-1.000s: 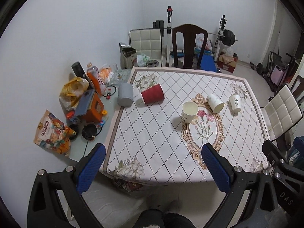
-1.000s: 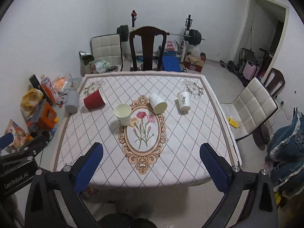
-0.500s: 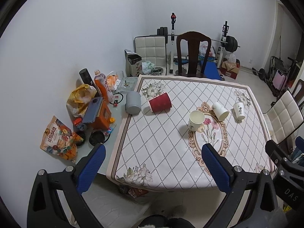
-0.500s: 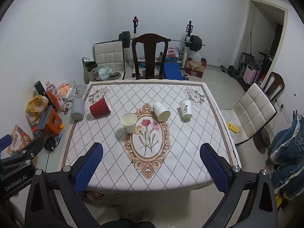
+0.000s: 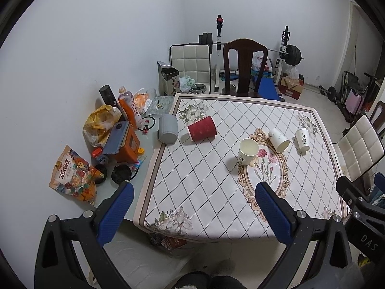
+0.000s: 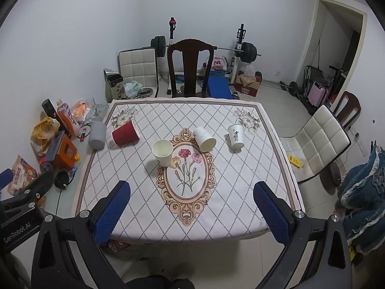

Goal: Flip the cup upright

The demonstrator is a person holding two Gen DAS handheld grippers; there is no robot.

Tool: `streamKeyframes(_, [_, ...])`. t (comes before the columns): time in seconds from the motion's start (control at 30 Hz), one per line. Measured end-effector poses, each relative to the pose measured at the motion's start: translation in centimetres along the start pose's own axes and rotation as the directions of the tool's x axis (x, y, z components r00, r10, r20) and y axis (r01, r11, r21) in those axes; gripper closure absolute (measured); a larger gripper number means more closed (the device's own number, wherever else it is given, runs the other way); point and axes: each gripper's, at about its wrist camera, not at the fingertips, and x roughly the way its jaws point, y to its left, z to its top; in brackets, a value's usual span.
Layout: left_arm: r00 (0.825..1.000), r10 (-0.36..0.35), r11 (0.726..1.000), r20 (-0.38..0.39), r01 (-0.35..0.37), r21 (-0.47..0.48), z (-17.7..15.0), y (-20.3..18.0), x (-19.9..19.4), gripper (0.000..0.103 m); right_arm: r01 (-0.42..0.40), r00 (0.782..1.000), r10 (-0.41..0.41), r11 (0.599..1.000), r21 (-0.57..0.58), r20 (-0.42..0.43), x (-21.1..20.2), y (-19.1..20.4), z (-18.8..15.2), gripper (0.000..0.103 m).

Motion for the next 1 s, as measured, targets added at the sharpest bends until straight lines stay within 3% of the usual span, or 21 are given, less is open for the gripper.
streamKeyframes(1.0, [1.000, 0.008, 1.000, -0.019, -0.008, -0.001, -0.6, -1.2, 0.0, 0.000, 0.007, 1.000, -0.007, 1.000, 0.002, -0.014, 0.7, -0.5, -0.5, 0.000])
